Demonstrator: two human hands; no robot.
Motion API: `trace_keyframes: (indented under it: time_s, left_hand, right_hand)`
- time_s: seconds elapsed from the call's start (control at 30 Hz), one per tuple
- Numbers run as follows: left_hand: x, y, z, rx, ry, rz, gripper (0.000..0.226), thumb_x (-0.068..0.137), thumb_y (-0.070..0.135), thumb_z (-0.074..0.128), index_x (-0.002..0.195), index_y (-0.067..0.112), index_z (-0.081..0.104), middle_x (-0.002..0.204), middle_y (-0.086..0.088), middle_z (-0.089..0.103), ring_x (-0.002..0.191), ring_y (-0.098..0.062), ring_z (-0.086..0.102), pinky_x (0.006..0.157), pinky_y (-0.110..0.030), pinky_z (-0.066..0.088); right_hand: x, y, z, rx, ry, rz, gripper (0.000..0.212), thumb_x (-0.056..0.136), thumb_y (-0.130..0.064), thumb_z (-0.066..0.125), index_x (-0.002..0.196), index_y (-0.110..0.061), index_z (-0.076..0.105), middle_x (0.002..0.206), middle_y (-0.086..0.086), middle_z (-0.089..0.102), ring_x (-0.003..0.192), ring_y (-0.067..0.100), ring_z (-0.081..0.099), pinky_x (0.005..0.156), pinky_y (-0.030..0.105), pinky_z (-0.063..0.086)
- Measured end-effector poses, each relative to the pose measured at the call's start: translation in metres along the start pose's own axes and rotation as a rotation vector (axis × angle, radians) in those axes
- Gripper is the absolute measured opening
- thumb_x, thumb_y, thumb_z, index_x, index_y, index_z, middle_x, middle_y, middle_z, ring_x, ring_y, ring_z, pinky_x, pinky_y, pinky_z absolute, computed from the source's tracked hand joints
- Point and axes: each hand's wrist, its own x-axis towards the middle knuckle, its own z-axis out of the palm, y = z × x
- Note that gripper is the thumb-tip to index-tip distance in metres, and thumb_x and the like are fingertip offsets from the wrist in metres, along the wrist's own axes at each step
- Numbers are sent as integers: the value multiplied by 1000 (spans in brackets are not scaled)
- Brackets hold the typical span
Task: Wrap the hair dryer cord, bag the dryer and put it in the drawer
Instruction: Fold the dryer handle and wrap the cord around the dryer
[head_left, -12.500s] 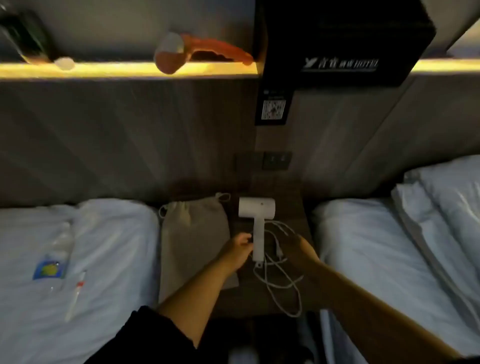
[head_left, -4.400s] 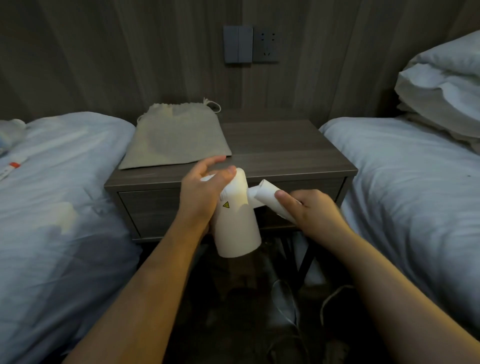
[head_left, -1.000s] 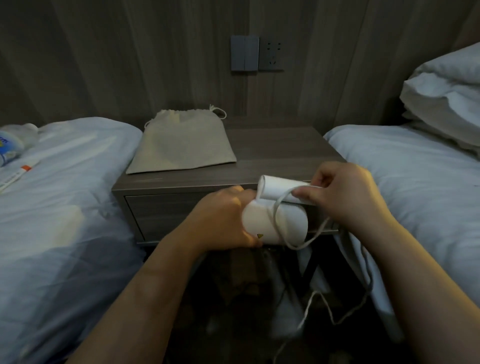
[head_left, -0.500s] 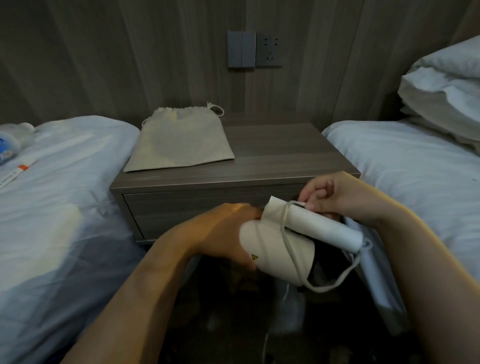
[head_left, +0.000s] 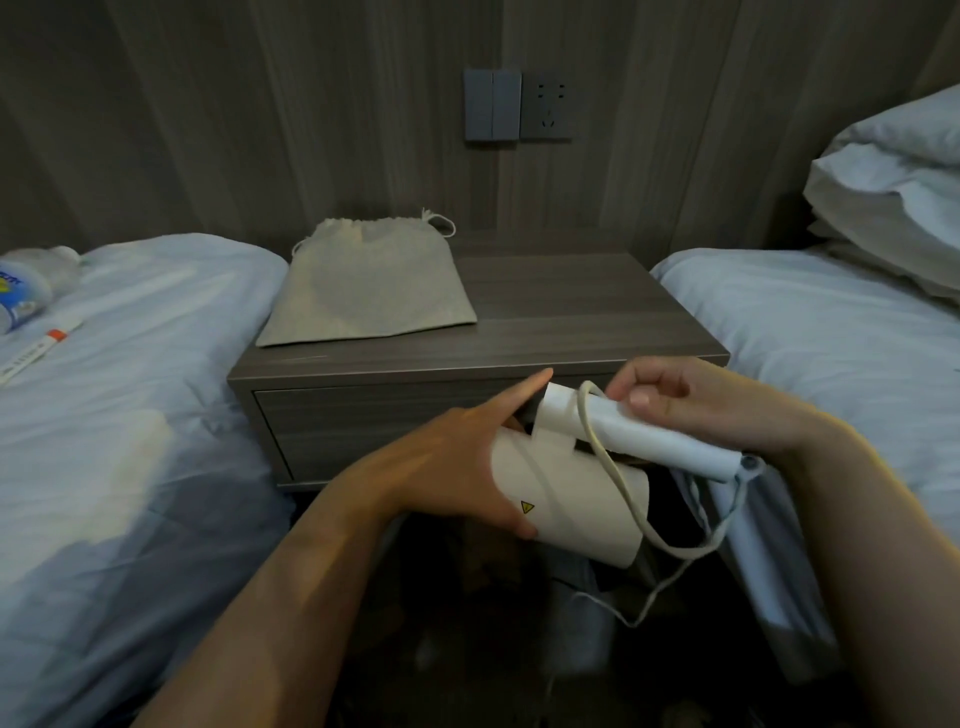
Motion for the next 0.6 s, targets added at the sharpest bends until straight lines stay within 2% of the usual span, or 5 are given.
trace_keyframes:
  time_s: [0.1, 0.27, 0.37, 0.43, 0.6]
  left_hand:
    - [0, 0, 3, -33, -14, 12, 125, 59, 35, 85, 136, 59, -10, 125, 16, 50, 110, -3, 51, 95, -27, 45]
    - [3, 9, 26, -57, 49, 48, 131, 61, 36, 84, 118, 69, -30, 141, 10, 41, 116, -7, 49, 100, -31, 44]
    - [7, 9, 36, 136, 91, 143, 134, 57, 42, 85, 121, 65, -30, 145, 8, 32, 126, -9, 39, 103, -26, 35]
    - [8, 5, 41, 228, 95, 176, 135, 55, 46, 84, 122, 63, -32, 148, 7, 27, 131, -12, 33, 107, -28, 30]
    - [8, -1, 48, 240, 105, 183, 137, 57, 47, 83, 121, 61, -37, 157, 4, 15, 137, -15, 30, 112, -33, 30]
  right_hand:
    - [-2, -3, 1, -54, -38, 9, 11, 82, -27, 70, 92, -24, 65, 78, 10, 72, 70, 9, 59, 69, 27, 46]
    - [-7, -4, -5, -124, 25, 22, 13, 80, -25, 71, 91, -29, 74, 75, -6, 76, 65, -4, 62, 63, 12, 47]
    - [-7, 0, 1, -58, 37, 49, 14, 81, -21, 70, 93, -23, 76, 67, -11, 74, 59, -5, 63, 58, 12, 48]
    - [-4, 2, 4, -79, 36, 53, 14, 81, -22, 70, 94, -23, 76, 69, -12, 74, 61, -4, 65, 60, 12, 48]
    - [-3, 0, 5, -103, -27, 62, 14, 85, -26, 66, 95, -26, 75, 67, -16, 73, 62, -5, 64, 61, 11, 46]
